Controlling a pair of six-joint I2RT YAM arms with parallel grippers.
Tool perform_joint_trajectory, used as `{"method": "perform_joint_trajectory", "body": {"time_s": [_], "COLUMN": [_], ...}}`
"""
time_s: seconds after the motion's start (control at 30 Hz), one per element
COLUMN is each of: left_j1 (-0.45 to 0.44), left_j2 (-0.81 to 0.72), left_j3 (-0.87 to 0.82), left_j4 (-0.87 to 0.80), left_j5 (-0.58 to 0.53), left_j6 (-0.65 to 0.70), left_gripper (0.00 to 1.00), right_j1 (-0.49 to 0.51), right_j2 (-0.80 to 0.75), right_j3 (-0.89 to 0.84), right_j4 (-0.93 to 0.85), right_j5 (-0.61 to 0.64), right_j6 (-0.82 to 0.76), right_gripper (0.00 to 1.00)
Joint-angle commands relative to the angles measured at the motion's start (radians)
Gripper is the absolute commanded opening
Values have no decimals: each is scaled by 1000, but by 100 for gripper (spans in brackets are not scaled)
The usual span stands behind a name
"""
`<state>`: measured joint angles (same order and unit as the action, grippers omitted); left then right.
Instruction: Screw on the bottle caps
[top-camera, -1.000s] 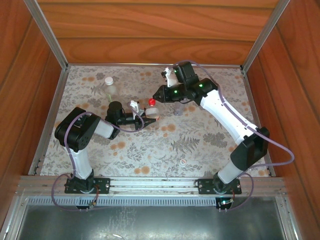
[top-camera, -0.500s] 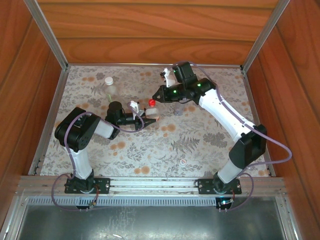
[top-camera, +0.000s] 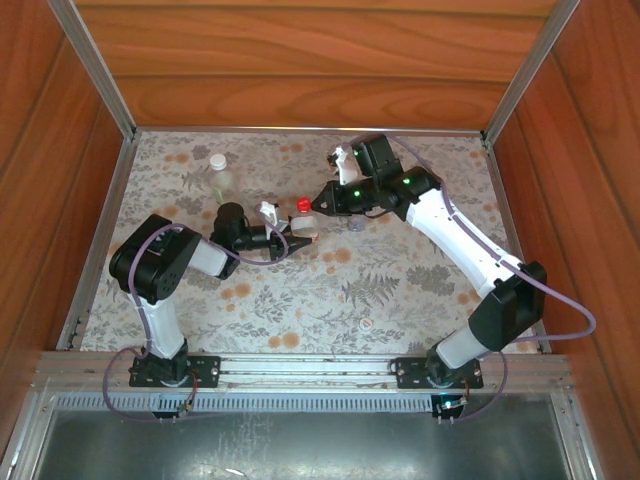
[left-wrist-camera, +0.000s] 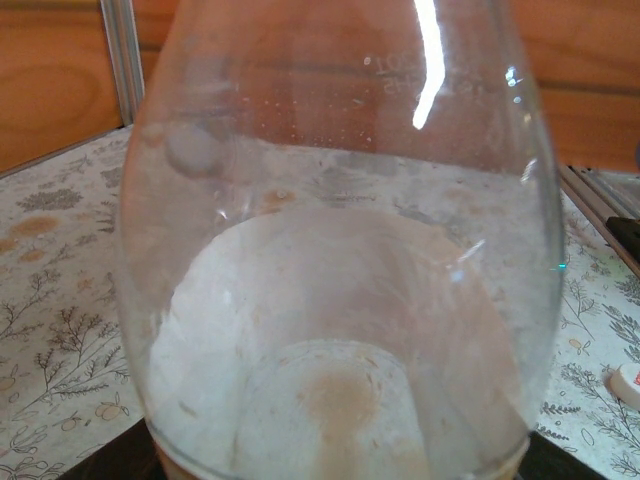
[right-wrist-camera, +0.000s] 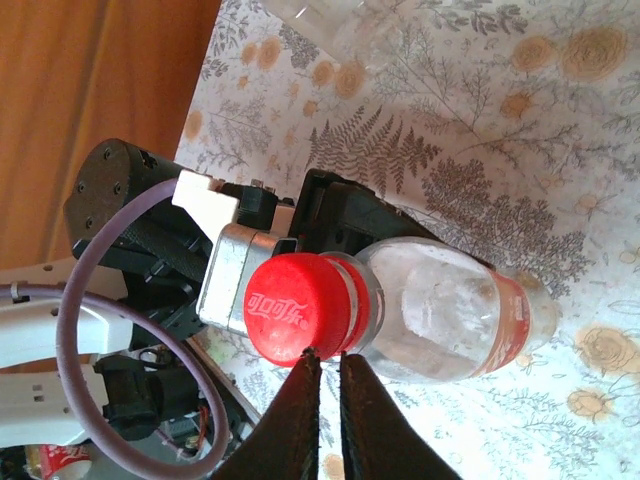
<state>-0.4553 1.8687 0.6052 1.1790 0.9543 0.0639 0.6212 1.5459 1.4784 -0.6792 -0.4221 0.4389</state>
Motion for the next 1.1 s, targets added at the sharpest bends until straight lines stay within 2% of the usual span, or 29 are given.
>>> {"method": "perform_joint_trajectory", "body": {"time_s": [0.0, 0.1, 0.2, 0.43, 0.8, 1.0, 1.07], "left_j1": [12, 11, 12, 11, 11, 11, 11], "left_j2": [61, 61, 61, 58, 67, 77, 80], "left_j3": [-37, -39, -39, -42, -29, -19, -15], "left_j4": [-180, -180, -180, -181, -180, -180, -180], "left_j5": [-40, -40, -41, -42, -48, -46, -40], "left_j6": [16, 19, 20, 19, 2, -1, -1], "left_gripper": [49, 49, 49, 49, 49, 49, 49], "right_j1": [-6, -10, -11, -12, -10, -10, -11], "right_j2": [-14, 15, 62, 108, 5, -26, -38], "right_j3": [18, 47, 93, 135, -7, -38, -41], "right_j4": [9, 21, 14, -5, 11, 15, 20], "right_j5": [14, 4, -26, -70, -81, -85, -66], "right_j6": [9, 8, -3, -19, 18, 25, 16], "right_gripper": [27, 31, 32, 22, 12, 12, 14]}}
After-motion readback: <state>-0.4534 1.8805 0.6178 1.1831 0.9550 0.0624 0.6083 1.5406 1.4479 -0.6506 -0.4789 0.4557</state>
